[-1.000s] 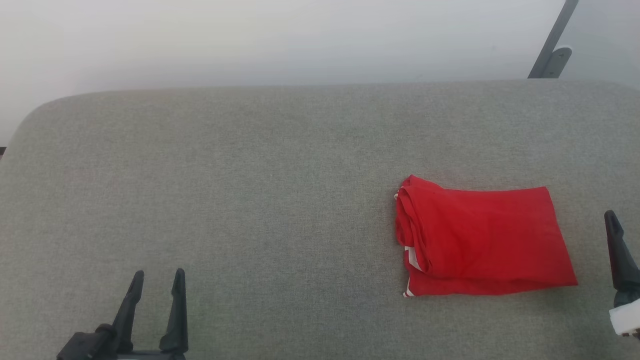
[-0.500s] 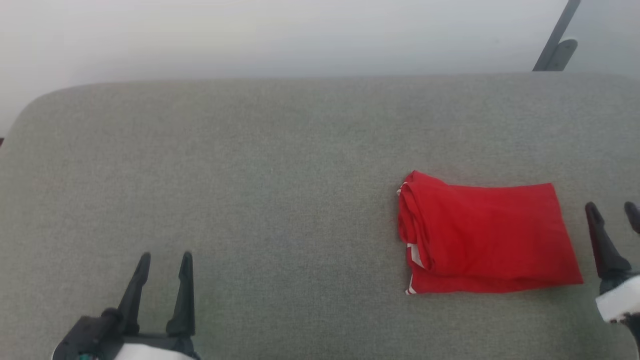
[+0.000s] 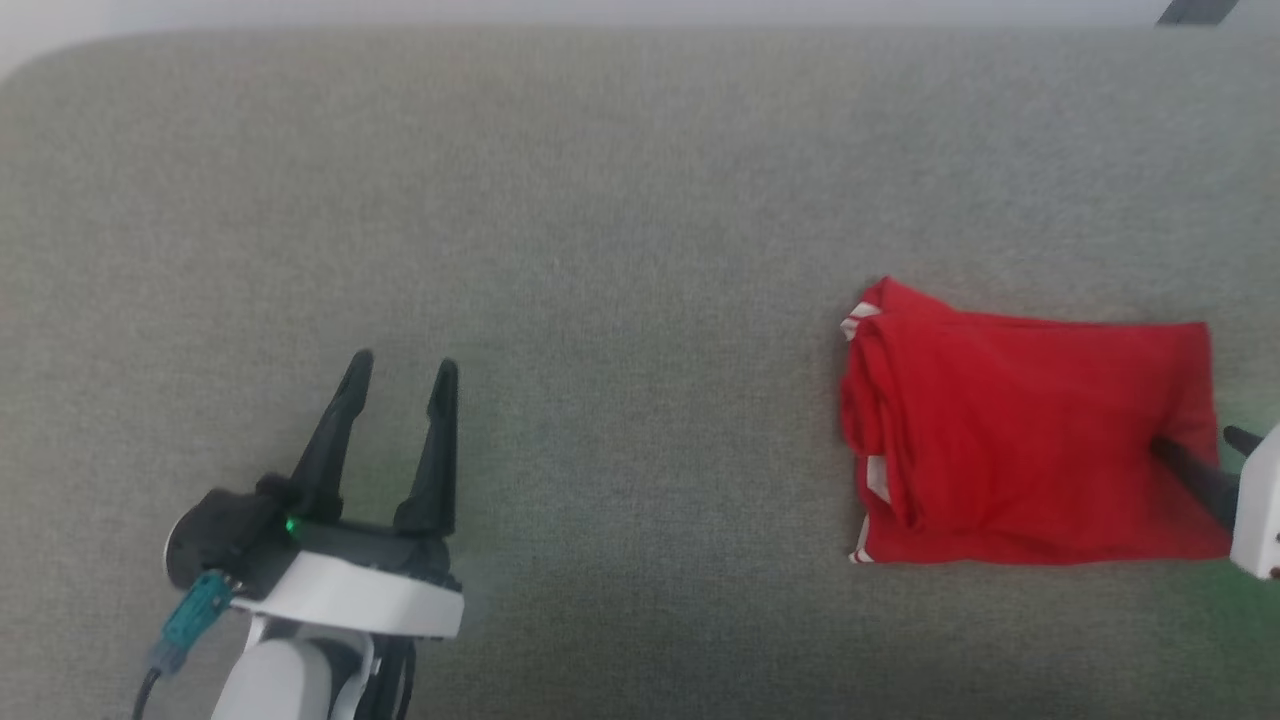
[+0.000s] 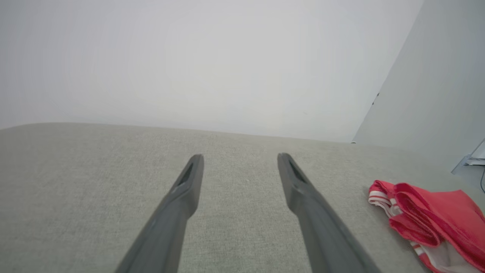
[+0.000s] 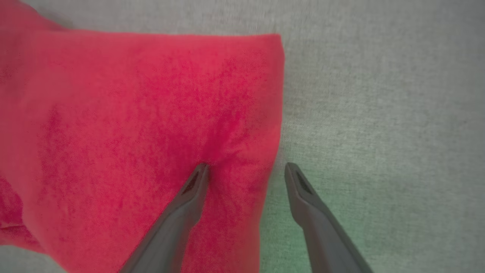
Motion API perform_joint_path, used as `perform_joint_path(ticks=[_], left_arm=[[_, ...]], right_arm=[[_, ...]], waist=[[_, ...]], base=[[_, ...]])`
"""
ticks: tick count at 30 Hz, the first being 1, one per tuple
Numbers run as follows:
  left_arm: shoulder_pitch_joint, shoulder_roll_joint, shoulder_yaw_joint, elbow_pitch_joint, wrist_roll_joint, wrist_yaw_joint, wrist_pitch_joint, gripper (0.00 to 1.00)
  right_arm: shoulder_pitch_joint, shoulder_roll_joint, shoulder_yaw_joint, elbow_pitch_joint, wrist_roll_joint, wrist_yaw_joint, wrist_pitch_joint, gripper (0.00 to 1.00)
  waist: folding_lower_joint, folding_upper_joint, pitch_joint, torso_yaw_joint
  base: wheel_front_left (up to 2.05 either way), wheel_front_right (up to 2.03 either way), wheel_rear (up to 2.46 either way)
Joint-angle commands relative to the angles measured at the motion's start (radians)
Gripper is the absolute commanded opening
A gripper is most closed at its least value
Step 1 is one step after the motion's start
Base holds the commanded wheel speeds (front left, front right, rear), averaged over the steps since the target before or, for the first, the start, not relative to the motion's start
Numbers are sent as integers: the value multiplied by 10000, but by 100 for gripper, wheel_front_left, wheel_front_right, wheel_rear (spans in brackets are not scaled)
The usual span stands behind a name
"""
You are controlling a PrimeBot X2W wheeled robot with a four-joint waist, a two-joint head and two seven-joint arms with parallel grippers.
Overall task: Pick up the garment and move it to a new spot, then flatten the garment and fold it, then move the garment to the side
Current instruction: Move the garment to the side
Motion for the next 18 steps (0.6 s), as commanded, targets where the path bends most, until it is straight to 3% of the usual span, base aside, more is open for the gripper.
perform_joint_path(ticks=[1,6,7,8,9,18], left_arm=[[-251,36,-94,13,-65,-17,-37,100],[-791,133,-430,125,-87,-17,-37,100],[-864,164,-454,145,-69,-17,-37,100],[-920,193,-459,180,-51,-17,-37,100],[-967,225,-435,195,-18,-17,-37,100],[-1525,772,-762,-64,258,-17,-35,100]], right_arm=[[-181,-86,16,-95,-27,5,330,100],[-231,140,-78,-333,-110,5,1375,100],[-190,200,-112,-419,-127,5,1453,80],[-138,255,-152,-491,-144,5,1510,30],[-91,313,-167,-582,-169,5,1541,0],[-87,276,-1371,-1490,-297,-5,541,0]], waist=[[0,0,462,104],[0,0,1008,185],[0,0,1084,181],[0,0,1133,158],[0,0,1173,103],[0,0,1604,-926]], base=[[0,0,0],[0,0,0],[0,0,0],[0,0,0],[0,0,0],[0,0,0]])
